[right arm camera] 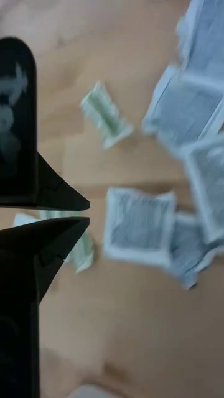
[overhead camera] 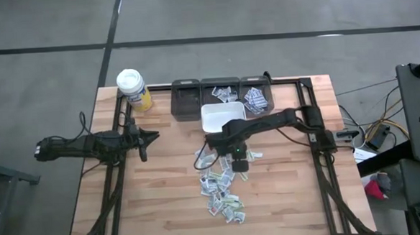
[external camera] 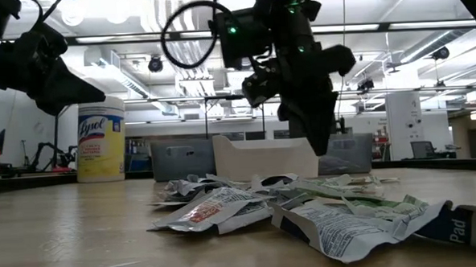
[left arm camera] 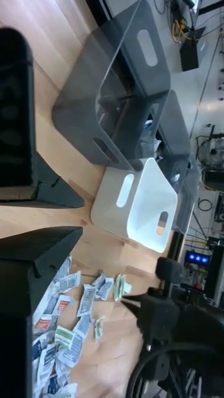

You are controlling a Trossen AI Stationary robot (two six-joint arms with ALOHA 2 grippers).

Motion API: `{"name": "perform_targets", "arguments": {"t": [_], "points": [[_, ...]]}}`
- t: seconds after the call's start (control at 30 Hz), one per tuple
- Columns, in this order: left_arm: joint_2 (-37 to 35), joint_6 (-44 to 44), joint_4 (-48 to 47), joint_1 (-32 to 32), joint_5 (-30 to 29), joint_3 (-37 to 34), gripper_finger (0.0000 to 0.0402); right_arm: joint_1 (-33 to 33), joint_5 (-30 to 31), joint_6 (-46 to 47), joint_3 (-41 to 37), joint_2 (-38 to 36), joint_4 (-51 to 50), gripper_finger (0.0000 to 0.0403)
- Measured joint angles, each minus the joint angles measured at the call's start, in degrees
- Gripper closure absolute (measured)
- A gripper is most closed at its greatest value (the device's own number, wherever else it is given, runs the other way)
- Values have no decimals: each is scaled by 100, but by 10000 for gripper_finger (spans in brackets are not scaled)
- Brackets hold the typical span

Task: Pick & Place First Aid Supplies
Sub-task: Put the alcohol pad into the middle black bin

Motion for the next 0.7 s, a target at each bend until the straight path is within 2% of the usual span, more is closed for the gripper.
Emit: {"name": "perform_targets", "arguments": {"t": [0.27, 0.53, 0.7], "points": [[-2, 29, 0, 1, -2, 0, 349, -54, 56, 22, -846, -416, 682, 376], [-2, 65, 67, 0, -2, 0, 348, -54, 42, 208, -864, -445, 1020, 376], [-2, 546, 110, 0, 47, 59, 349, -54, 39, 258, -825, -449, 1184, 376]]}}
